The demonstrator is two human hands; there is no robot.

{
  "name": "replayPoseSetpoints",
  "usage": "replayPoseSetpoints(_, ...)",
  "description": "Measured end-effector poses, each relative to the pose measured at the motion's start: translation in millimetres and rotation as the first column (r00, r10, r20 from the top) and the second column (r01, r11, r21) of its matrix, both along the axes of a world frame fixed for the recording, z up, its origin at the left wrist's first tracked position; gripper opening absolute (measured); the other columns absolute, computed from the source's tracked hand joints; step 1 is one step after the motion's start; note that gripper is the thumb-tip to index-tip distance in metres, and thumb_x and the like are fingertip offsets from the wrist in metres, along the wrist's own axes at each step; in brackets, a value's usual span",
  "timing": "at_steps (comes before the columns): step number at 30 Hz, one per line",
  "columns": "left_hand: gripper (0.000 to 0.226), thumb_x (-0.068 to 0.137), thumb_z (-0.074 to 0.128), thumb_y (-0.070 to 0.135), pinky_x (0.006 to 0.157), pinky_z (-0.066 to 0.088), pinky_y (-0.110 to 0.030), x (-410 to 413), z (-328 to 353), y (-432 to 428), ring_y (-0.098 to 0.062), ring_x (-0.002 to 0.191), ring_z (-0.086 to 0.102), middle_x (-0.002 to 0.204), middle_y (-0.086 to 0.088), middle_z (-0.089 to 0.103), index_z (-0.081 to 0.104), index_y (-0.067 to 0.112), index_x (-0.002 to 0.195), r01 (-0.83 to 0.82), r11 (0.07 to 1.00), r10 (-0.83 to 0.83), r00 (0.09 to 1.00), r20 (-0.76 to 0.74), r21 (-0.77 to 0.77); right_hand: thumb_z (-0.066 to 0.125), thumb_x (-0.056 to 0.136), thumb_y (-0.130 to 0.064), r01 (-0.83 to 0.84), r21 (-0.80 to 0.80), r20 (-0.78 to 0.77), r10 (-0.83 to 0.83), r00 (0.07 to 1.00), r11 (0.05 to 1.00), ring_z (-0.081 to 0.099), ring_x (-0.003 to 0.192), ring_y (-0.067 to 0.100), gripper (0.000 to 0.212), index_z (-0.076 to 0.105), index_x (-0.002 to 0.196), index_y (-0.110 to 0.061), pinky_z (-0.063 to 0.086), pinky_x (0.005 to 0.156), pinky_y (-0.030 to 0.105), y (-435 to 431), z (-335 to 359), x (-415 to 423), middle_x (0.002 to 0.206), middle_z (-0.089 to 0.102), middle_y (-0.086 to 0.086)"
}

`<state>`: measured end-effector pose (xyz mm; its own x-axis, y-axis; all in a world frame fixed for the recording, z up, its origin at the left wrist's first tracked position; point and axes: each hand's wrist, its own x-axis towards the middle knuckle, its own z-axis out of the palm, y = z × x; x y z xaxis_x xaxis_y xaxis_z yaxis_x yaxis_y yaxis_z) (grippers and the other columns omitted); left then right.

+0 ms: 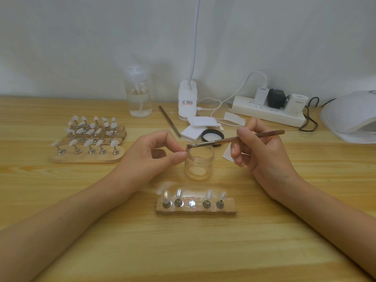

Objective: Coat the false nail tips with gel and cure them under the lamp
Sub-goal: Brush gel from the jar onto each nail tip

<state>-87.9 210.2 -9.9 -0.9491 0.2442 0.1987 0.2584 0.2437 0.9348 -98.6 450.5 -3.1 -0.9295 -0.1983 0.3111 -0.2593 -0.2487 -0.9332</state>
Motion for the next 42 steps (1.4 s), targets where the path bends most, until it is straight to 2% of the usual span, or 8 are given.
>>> replayPoseSetpoints(6, 0.022, 0.074, 0.078, 0.043, 0.051, 0.034, -0.014, 1.2, 1.5, 1.3, -0.014, 0.059, 0.042, 0.075, 0.007, 0.068, 0.064, 0.026, 0.074, 0.015, 0.999, -0.014, 1.000, -0.013, 0.028, 0.062, 0.087, -0.023, 0.095, 0.018, 0.043, -0.096, 0.994, 0.995, 0.051, 0.048, 0.014, 0.021, 0.049, 0.072, -0.018, 0.041, 0.045, 0.020, 1.6, -1.5, -0.3, 0.056, 0.059, 0.003)
replayPoseSetpoints(10, 0.020, 0.070, 0.074, 0.044, 0.055, 0.038, -0.015, 1.6, 1.9, 1.3, -0.017, 0.063, 0.046, 0.081, 0.005, 0.071, 0.065, 0.026, 0.074, 0.010, 0.999, -0.010, 1.000, -0.008, 0.036, 0.061, 0.092, -0.024, 0.029, -0.028, 0.004, -0.029, 1.000, 0.999, 0.055, 0.050, 0.013, 0.022, 0.051, 0.073, -0.020, 0.045, 0.048, 0.020, 1.4, 0.0, -0.3, 0.060, 0.062, 0.003)
replayPoseSetpoints(14, 0.023, 0.074, 0.080, 0.045, 0.062, 0.037, -0.030, 1.5, 1.9, 1.2, -0.019, 0.065, 0.046, 0.085, -0.018, 0.067, 0.066, 0.026, 0.076, 0.004, 1.000, -0.004, 1.000, 0.002, 0.027, 0.063, 0.091, -0.024, 0.008, -0.002, -0.001, -0.008, 1.000, 1.000, 0.057, 0.051, 0.015, 0.020, 0.053, 0.073, -0.020, 0.047, 0.049, 0.021, 0.2, 0.2, -0.2, 0.061, 0.063, 0.006)
replayPoseSetpoints(21, 0.022, 0.073, 0.079, 0.043, 0.059, 0.035, -0.028, 2.1, 2.0, 1.2, -0.019, 0.063, 0.043, 0.084, -0.007, 0.071, 0.065, 0.025, 0.075, 0.011, 1.000, -0.011, 1.000, -0.020, 0.028, 0.061, 0.087, -0.023, 0.109, 0.044, 0.026, -0.110, 0.994, 0.993, 0.052, 0.047, 0.014, 0.020, 0.048, 0.074, -0.016, 0.041, 0.046, 0.020, 1.2, -2.4, -1.0, 0.056, 0.060, 0.003)
replayPoseSetpoints(27, 0.018, 0.072, 0.074, 0.042, 0.054, 0.036, -0.020, 1.4, 1.1, 0.4, -0.018, 0.062, 0.043, 0.074, 0.009, 0.066, 0.066, 0.026, 0.075, 0.017, 0.999, -0.017, 1.000, -0.005, 0.041, 0.062, 0.090, -0.025, 0.021, -0.024, -0.007, -0.021, 1.000, 1.000, 0.054, 0.048, 0.013, 0.021, 0.050, 0.074, -0.018, 0.044, 0.047, 0.019, 1.4, 0.1, -0.4, 0.058, 0.062, 0.003)
replayPoseSetpoints(35, 0.018, 0.074, 0.075, 0.042, 0.051, 0.035, -0.012, 1.2, 1.7, 0.7, -0.008, 0.055, 0.042, 0.073, 0.012, 0.067, 0.065, 0.026, 0.074, 0.023, 0.999, -0.023, 1.000, -0.016, 0.037, 0.059, 0.091, -0.019, 0.118, 0.045, 0.027, -0.120, 0.992, 0.992, 0.050, 0.046, 0.014, 0.022, 0.046, 0.074, -0.015, 0.040, 0.045, 0.020, 1.1, -1.3, -0.7, 0.055, 0.059, 0.003)
replayPoseSetpoints(38, 0.020, 0.076, 0.078, 0.041, 0.052, 0.035, -0.014, 0.3, 1.1, 0.1, -0.014, 0.059, 0.044, 0.079, -0.005, 0.067, 0.066, 0.025, 0.076, 0.021, 0.999, -0.020, 1.000, -0.017, 0.037, 0.060, 0.089, -0.022, 0.093, -0.003, 0.003, -0.093, 0.996, 0.996, 0.051, 0.046, 0.012, 0.021, 0.046, 0.075, -0.015, 0.041, 0.046, 0.019, 1.4, 0.4, 0.1, 0.055, 0.059, 0.001)
replayPoseSetpoints(42, 0.021, 0.074, 0.080, 0.040, 0.052, 0.036, -0.016, 0.1, 0.4, -0.3, -0.018, 0.061, 0.045, 0.080, -0.003, 0.066, 0.066, 0.025, 0.077, 0.020, 0.999, -0.019, 1.000, -0.019, 0.040, 0.060, 0.090, -0.023, 0.021, -0.015, -0.016, -0.022, 1.000, 1.000, 0.053, 0.049, 0.014, 0.020, 0.050, 0.073, -0.019, 0.044, 0.048, 0.020, 0.6, 0.5, 0.3, 0.059, 0.061, 0.003)
